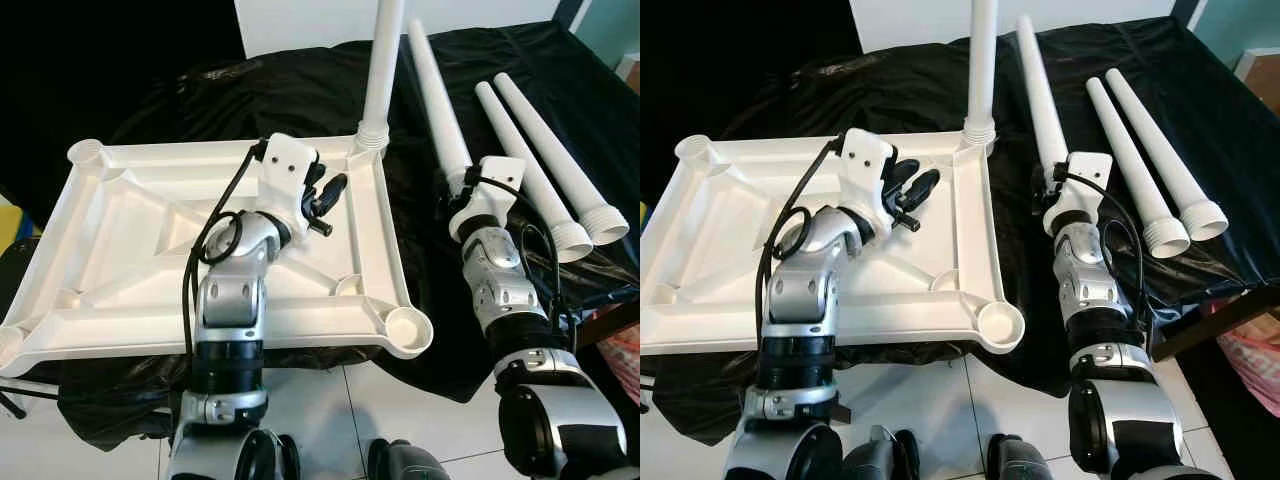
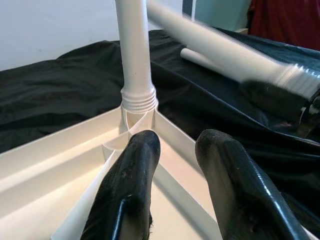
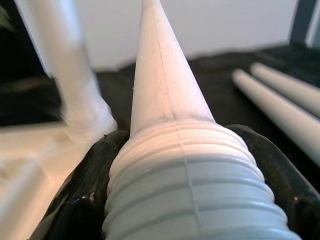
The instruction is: Building children table
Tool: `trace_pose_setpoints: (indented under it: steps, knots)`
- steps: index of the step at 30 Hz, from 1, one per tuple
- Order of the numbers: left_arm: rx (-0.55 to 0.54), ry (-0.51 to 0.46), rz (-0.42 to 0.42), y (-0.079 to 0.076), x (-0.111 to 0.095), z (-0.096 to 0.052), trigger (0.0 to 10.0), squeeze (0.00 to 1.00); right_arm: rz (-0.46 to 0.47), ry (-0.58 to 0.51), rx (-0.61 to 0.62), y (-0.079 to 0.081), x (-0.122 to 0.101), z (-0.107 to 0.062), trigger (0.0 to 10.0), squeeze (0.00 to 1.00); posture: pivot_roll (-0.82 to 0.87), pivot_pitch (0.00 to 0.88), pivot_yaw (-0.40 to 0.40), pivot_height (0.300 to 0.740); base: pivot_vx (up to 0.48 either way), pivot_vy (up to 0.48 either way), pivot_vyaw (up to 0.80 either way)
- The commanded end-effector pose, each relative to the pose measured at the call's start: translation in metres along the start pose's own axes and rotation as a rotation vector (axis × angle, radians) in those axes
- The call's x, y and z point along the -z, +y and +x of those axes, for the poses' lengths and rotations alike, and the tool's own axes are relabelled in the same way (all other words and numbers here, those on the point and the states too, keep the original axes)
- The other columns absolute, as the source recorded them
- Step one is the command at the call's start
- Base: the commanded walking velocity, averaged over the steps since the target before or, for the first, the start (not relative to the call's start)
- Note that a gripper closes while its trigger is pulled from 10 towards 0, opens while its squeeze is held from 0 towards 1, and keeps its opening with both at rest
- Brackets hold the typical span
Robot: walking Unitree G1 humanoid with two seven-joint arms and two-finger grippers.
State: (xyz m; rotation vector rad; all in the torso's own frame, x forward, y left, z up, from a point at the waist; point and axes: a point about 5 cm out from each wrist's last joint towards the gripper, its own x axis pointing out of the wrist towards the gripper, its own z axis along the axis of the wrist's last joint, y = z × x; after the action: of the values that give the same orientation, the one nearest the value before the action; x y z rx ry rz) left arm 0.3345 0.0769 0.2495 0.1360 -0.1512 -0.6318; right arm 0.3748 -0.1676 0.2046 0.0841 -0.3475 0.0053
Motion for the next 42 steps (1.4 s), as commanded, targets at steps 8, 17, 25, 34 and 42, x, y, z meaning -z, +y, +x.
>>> trace_pose_setpoints:
  steps: [8,17,25,34,42]
  knots:
    - [-0.175,-0.04,0.014,0.026,-0.012,0.008,10.0,0.0,0.06,-0.285,-0.129,0.027,-0.05,0.002,10.0,0.0,0.0,0.065,0.039,0.74,0.0,0.0,0.0]
    - [-0.212,-0.08,0.06,0.047,-0.03,0.013,10.0,0.0,0.038,-0.538,-0.138,0.038,-0.105,0.007,10.0,0.0,-0.01,0.035,0.059,0.74,0.0,0.0,0.0]
    - [-0.148,-0.157,-0.029,0.05,-0.043,0.016,10.0,0.0,0.063,-0.67,-0.22,0.042,-0.141,0.0,10.0,0.0,-0.04,0.023,0.06,0.74,0.0,0.0,0.0]
    - [0.047,-0.298,-0.312,0.049,-0.048,0.008,10.0,1.0,0.035,-0.529,-0.338,0.05,-0.103,-0.02,10.0,0.0,-0.05,0.027,0.055,0.74,0.0,0.0,0.0]
    - [0.265,-0.345,-0.459,0.029,-0.041,-0.002,10.0,1.0,0.011,-0.347,-0.432,0.045,-0.066,-0.045,10.0,0.0,-0.07,0.046,0.056,0.74,0.0,0.0,0.0]
